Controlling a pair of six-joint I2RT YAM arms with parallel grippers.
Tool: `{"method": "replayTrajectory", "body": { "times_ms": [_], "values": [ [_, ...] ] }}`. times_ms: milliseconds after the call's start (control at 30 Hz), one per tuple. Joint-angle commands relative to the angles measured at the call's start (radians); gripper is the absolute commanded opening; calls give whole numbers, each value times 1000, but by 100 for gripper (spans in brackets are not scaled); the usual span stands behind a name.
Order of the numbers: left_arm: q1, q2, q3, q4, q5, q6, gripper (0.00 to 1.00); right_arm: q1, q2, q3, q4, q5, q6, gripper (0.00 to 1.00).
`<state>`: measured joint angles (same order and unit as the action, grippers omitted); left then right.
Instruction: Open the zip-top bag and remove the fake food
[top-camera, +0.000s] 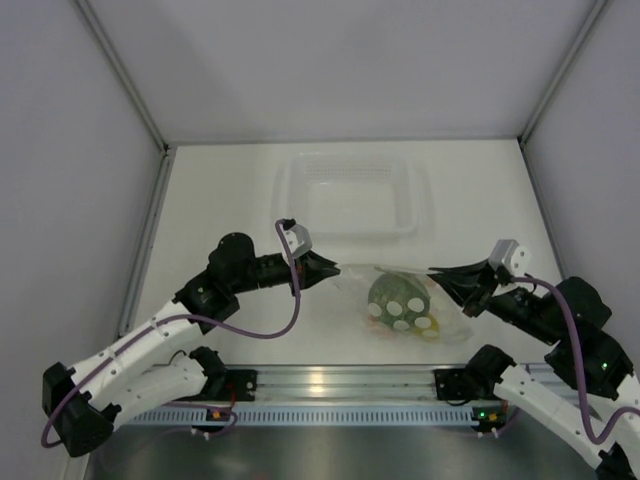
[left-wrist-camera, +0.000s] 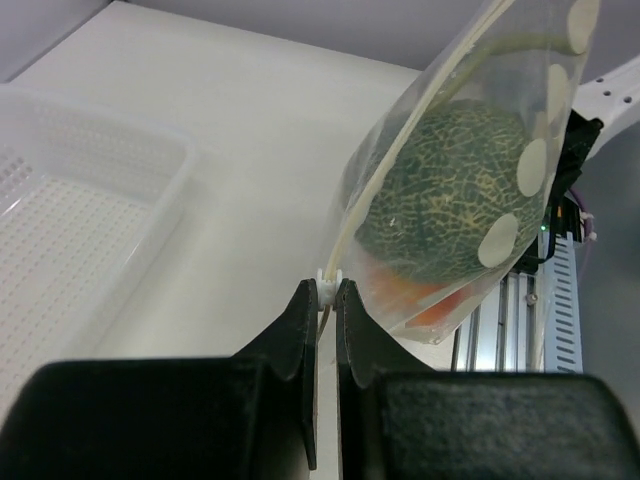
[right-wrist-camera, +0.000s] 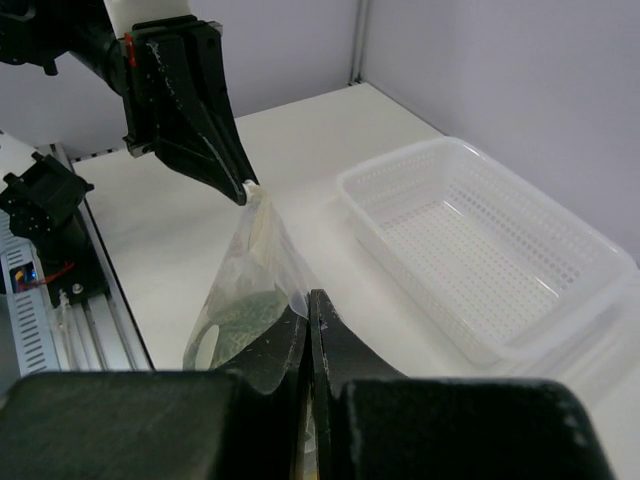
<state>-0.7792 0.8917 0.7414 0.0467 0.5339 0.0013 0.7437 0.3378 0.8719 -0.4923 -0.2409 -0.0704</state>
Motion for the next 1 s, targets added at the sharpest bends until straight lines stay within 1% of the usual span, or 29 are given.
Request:
{"method": "replayTrajectory", "body": {
  "times_ms": [0, 267, 467, 500, 533, 567, 600, 633, 700, 800, 833, 867, 967],
  "values": [
    [18, -33, -53, 21, -153, -78, 0, 11, -46, 75, -9, 61, -14, 0],
    [20, -77, -128, 44, -167, -150, 0, 14, -74, 121, -63, 92, -25, 0],
    [20, -96, -157, 48, -183, -172, 0, 13, -68, 105, -62, 84, -16, 0],
    [20, -91, -154, 50, -173, -176, 7, 13, -65, 101, -58, 74, -16, 0],
    [20, -82, -143, 50, -116, -182, 25, 13, -59, 90, -57, 43, -11, 0],
    [20, -74, -134, 50, -80, -182, 39, 14, -45, 84, -46, 28, -9, 0],
    [20, -57, -122, 51, -40, -182, 49, 13, -37, 72, -42, 17, -5, 0],
    [20, -51, -99, 54, 12, -184, 55, 13, -28, 65, -35, -4, -6, 0],
    [20, -45, -68, 55, 46, -182, 68, 14, -23, 50, -17, -21, -9, 0],
    [18, -53, -13, 79, 45, -170, 69, 14, -13, 36, -9, -55, -19, 0],
    [18, -57, -1, 91, 29, -167, 66, 13, -7, 35, -9, -76, -23, 0],
    [18, -54, 18, 100, 5, -165, 66, 13, -2, 32, -9, -89, -26, 0],
    [18, -14, 61, 127, 4, -146, 66, 13, 17, 26, -11, -124, -31, 0]
  ]
}}
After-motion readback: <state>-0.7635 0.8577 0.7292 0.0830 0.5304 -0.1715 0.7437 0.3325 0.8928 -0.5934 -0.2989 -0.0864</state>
